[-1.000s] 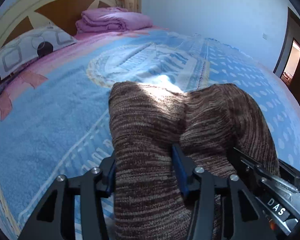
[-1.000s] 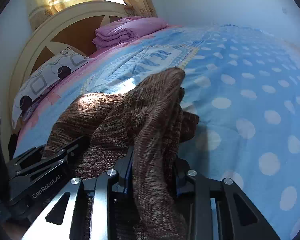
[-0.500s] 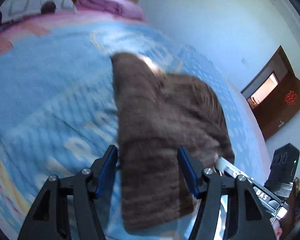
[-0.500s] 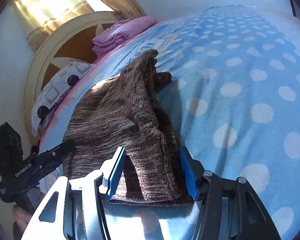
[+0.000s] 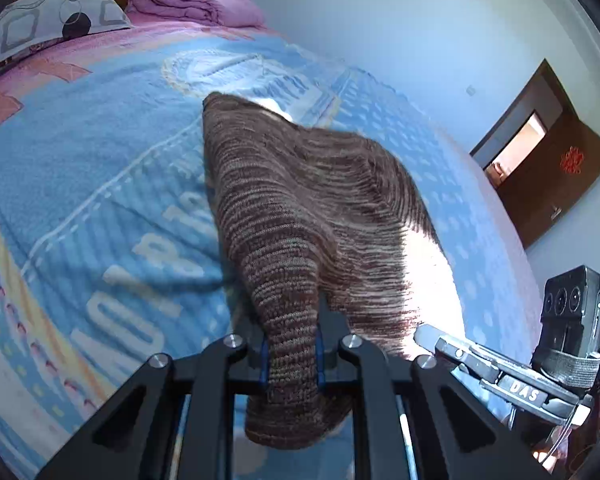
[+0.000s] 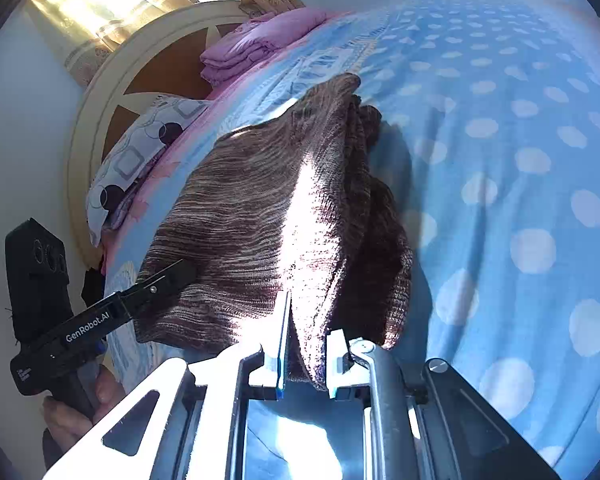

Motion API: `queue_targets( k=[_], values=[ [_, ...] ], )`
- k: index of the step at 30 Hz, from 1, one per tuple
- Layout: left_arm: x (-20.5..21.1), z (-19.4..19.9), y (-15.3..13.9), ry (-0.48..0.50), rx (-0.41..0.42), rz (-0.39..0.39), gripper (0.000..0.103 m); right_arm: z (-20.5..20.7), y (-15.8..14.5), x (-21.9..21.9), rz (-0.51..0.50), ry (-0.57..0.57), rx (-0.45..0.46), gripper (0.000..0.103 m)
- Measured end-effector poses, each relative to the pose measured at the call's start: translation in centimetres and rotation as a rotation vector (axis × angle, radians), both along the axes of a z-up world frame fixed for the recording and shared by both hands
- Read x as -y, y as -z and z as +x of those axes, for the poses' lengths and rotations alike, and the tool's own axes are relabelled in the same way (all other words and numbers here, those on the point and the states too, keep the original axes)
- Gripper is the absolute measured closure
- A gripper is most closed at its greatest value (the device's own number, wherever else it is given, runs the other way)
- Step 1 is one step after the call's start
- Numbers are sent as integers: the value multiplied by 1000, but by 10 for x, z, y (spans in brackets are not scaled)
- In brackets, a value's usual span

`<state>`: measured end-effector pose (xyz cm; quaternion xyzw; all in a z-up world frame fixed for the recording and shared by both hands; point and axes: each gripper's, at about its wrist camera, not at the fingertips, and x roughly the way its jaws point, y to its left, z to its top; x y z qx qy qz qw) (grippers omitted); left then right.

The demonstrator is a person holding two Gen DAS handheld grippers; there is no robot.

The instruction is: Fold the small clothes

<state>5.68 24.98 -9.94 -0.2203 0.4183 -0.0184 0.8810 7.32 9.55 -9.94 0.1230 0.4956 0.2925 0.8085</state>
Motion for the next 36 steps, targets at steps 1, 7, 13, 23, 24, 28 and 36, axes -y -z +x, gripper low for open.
queue_targets(
  k=[1, 7, 13, 23, 24, 28, 36],
  values=[
    [1, 0, 6, -2, -15, 22, 82, -2, 5, 2, 7, 3, -5, 88],
    [13, -15, 8, -25, 2, 190, 60, -16, 3, 10, 8, 14, 38, 88],
    [28, -41, -15, -99, 60, 441, 53, -55, -27, 36, -97, 129, 160, 86],
    [61, -73, -54, -115, 194, 553, 6, -123, -100, 52, -202, 297, 462, 35],
    [66, -78, -57, -114, 198, 560, 3, -129, -105, 51, -208, 306, 480, 35],
    [78, -96, -64, -101, 209, 552, 0, -147, -111, 44, -216, 318, 497, 35],
    [92, -133, -83, -174, 237, 637, 0, -184, -126, 40, -188, 336, 538, 34]
  ],
)
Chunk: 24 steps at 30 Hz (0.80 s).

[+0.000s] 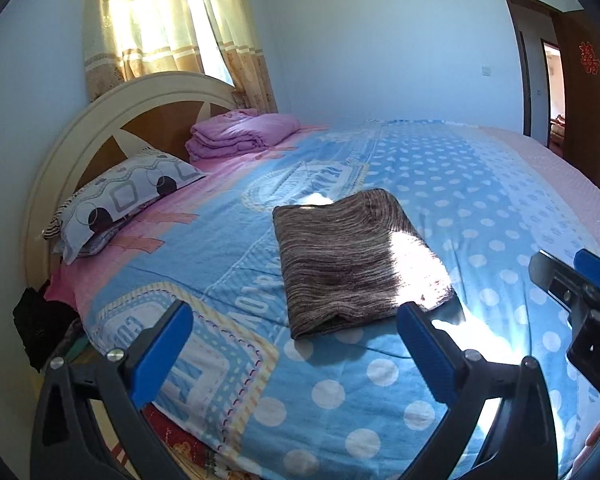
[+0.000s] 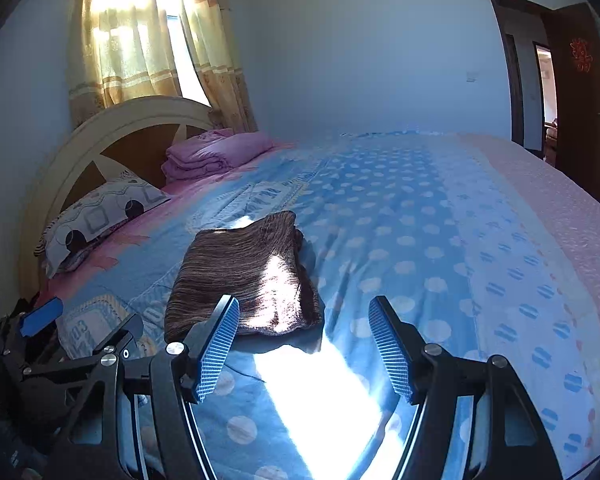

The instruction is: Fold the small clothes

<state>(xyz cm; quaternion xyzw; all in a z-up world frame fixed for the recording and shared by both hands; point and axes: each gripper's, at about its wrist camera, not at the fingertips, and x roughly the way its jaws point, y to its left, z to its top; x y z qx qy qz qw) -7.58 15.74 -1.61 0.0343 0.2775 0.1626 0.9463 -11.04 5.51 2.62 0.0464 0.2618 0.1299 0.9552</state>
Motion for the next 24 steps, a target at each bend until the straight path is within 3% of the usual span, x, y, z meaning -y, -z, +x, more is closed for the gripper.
queue_targets(
  k=[3, 7, 13, 19, 24],
  values=[
    [-4, -12, -6, -17, 10, -35, 0, -17, -17, -2, -8, 10, 57, 34],
    [-3, -27, -14, -20, 51, -9, 0, -35, -39, -6, -17, 19, 126, 26],
    [-4, -43, -32, -6, 101, -18, 0, -59, -63, -10, -12, 34, 225, 25],
    [-6, -49, -39, -20, 130, -15, 0, -72, -72, -7, -12, 47, 274, 24],
    [0, -50, -40, -7, 133, 2, 0, -71, -71, -2, 3, 68, 265, 24]
  ],
)
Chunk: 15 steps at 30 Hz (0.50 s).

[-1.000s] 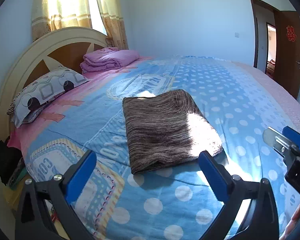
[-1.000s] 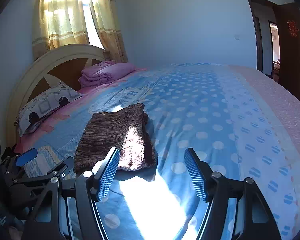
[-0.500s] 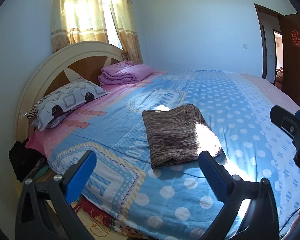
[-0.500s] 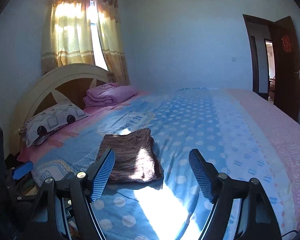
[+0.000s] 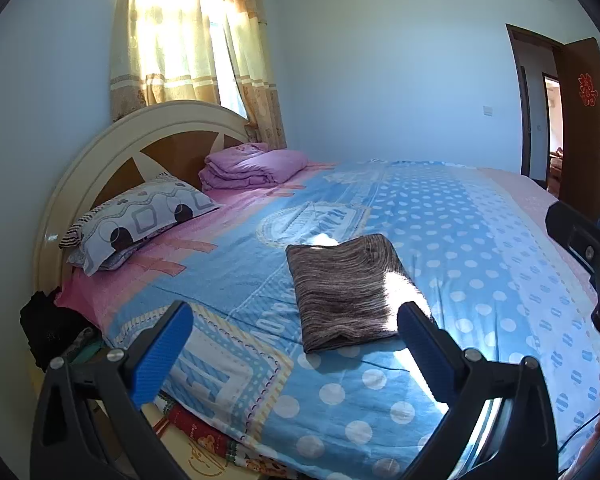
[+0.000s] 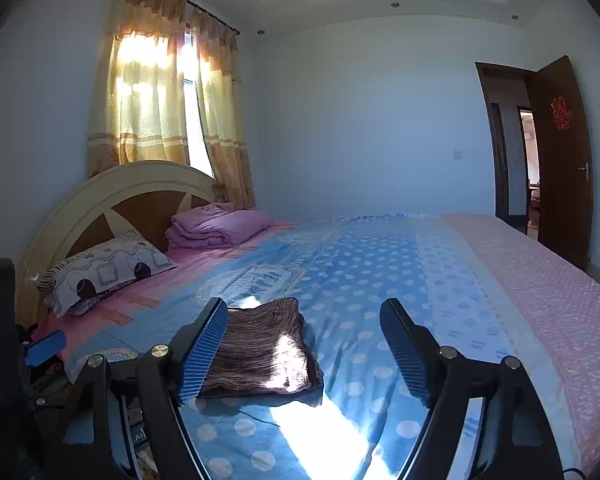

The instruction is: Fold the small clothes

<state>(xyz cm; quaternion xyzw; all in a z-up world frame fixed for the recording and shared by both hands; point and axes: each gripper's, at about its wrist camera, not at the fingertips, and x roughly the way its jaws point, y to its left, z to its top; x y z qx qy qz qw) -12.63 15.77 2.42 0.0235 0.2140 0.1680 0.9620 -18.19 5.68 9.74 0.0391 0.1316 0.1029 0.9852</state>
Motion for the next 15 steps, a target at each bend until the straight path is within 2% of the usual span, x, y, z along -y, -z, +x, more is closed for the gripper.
queue_targets(
  k=[15],
  values=[
    [-1, -1, 0, -9, -2, -13, 0, 5, 7, 1, 9, 11, -27, 23]
  ],
)
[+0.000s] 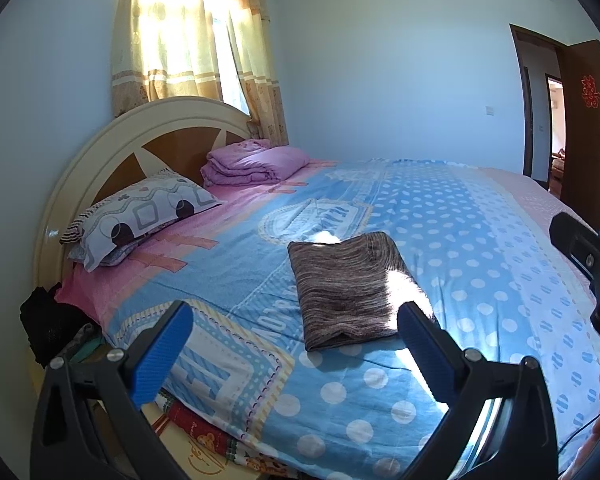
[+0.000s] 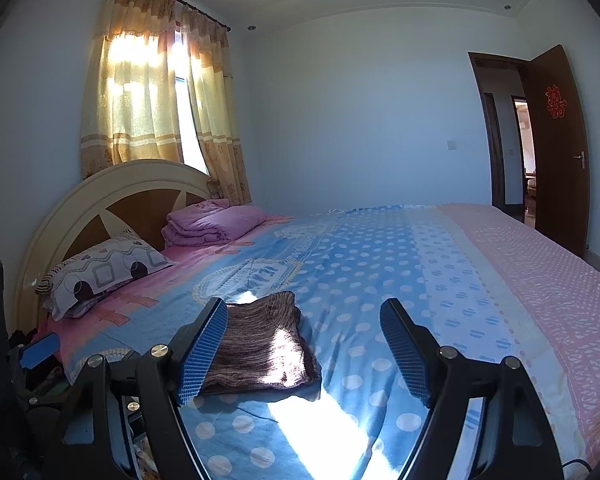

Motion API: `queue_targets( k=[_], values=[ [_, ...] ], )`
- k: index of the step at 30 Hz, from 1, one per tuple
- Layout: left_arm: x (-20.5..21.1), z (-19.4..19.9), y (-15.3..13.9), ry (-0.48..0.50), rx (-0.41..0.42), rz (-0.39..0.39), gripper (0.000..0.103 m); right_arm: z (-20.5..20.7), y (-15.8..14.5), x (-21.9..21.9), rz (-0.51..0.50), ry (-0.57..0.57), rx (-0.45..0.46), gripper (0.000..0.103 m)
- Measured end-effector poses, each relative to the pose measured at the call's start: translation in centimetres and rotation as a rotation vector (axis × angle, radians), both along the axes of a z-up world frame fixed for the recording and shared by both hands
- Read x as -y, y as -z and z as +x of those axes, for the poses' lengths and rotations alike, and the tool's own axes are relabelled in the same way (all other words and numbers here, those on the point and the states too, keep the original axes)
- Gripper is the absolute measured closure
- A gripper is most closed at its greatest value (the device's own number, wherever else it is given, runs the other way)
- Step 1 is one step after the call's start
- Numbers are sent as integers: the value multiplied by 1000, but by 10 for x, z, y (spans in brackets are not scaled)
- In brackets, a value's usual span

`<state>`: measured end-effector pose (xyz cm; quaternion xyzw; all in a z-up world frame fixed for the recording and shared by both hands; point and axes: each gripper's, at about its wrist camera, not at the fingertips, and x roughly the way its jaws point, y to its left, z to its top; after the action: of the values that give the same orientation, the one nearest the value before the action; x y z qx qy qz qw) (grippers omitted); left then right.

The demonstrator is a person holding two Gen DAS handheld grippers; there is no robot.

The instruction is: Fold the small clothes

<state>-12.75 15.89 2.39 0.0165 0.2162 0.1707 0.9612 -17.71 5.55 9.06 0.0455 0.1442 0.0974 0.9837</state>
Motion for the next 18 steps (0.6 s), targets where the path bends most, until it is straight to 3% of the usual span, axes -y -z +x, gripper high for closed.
queue_targets(
  k=[18],
  values=[
    [-2, -1, 4, 2, -7, -2, 0, 1, 2, 1, 3, 1, -4, 23]
  ],
)
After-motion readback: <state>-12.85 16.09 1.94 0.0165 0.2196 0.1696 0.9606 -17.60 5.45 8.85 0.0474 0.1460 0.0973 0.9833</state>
